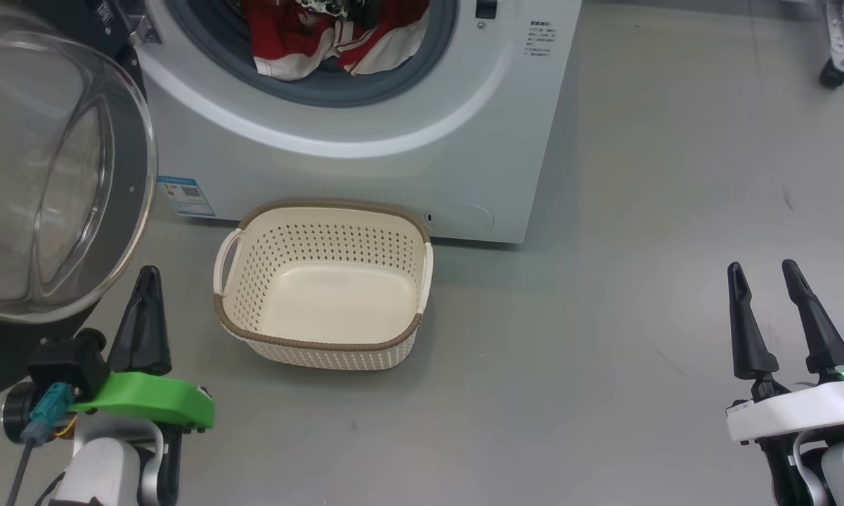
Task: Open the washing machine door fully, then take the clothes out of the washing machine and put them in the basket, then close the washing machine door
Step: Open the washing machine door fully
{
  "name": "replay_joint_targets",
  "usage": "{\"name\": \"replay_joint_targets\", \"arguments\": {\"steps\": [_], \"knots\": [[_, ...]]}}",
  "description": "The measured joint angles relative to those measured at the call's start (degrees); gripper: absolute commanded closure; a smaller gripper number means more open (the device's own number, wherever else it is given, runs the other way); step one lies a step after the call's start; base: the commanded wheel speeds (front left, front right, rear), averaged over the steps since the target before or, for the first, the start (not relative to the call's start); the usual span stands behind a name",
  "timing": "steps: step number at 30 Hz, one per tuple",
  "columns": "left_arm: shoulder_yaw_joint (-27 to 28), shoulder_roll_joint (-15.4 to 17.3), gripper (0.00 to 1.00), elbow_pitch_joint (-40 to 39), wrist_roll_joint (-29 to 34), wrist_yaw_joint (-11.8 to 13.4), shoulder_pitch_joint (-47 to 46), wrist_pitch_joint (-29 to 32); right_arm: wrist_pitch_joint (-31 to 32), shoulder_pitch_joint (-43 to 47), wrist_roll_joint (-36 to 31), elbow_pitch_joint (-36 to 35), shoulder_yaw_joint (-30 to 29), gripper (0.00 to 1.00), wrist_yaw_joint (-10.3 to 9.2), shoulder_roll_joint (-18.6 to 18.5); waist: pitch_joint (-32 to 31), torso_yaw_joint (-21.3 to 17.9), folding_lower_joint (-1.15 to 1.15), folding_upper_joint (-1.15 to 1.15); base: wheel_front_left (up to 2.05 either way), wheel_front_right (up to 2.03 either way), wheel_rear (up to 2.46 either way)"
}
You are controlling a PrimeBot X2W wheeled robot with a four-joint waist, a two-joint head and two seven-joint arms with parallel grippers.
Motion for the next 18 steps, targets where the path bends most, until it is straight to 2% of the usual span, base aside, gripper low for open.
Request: {"name": "replay_joint_targets", "arguments": {"steps": [12, 13, 15, 16, 18], "knots": [[-3.7, -1.3, 1.0, -4.9, 3.0, -0.5, 2.5, -0.5, 0.0, 0.0, -1.0, -1.3, -1.8, 0.0, 0.0, 0.5, -1.3, -4.9, 0.0, 0.0, 0.0, 0.0, 0.0], [-4.0, -1.3, 0.72, -5.2, 3.1, -0.5, 2.8, -0.5, 0.0, 0.0, -1.1, -1.4, -1.9, 0.0, 0.0, 0.6, -1.2, -5.1, 0.0, 0.0, 0.0, 0.0, 0.0], [-4.5, -1.5, 0.09, -5.7, 3.4, -0.5, 3.5, -0.6, 0.0, 0.0, -1.3, -1.6, -2.1, 0.0, 0.0, 0.8, -0.9, -5.3, 0.0, 0.0, 0.0, 0.0, 0.0], [-4.7, -1.5, 0.0, -6.0, 3.5, -0.5, 3.8, -0.6, 0.0, 0.0, -1.4, -1.8, -2.1, 0.0, 0.0, 0.9, -0.8, -5.5, 0.0, 0.0, 0.0, 0.0, 0.0], [-5.3, -1.8, 0.0, -6.3, 3.5, -0.5, 4.0, -0.6, 0.0, 0.0, -1.4, -1.9, -2.4, 0.0, 0.0, 1.1, -0.5, -5.6, 0.0, 0.0, 0.0, 0.0, 0.0]]}}
